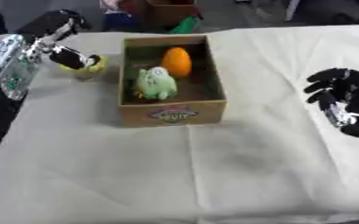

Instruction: Pick up objects on the table and place them in the box.

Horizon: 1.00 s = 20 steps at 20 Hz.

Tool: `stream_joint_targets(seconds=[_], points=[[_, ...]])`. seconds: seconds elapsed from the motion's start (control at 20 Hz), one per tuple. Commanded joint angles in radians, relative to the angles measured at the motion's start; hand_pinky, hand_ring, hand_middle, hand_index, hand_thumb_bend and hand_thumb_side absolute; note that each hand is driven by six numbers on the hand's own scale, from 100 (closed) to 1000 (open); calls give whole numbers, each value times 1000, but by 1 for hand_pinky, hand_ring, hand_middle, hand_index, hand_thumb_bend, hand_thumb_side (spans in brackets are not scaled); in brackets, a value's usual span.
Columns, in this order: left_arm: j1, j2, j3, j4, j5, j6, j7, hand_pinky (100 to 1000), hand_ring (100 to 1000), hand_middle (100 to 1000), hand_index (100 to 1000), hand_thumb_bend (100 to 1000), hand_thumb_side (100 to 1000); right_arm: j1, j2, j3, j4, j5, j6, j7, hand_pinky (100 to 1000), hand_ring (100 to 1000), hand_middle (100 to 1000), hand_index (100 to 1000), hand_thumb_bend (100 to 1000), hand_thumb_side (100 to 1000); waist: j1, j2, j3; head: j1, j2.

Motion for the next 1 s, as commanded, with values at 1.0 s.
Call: stream_joint_targets(seconds=[1.0], points=[[-29, -28, 73, 163, -118, 38, 204, 760, 699, 725, 814, 402, 253, -19, -2, -9, -6, 7, 0, 13, 615, 699, 711, 757, 100, 158, 6, 15, -36, 63, 5]])
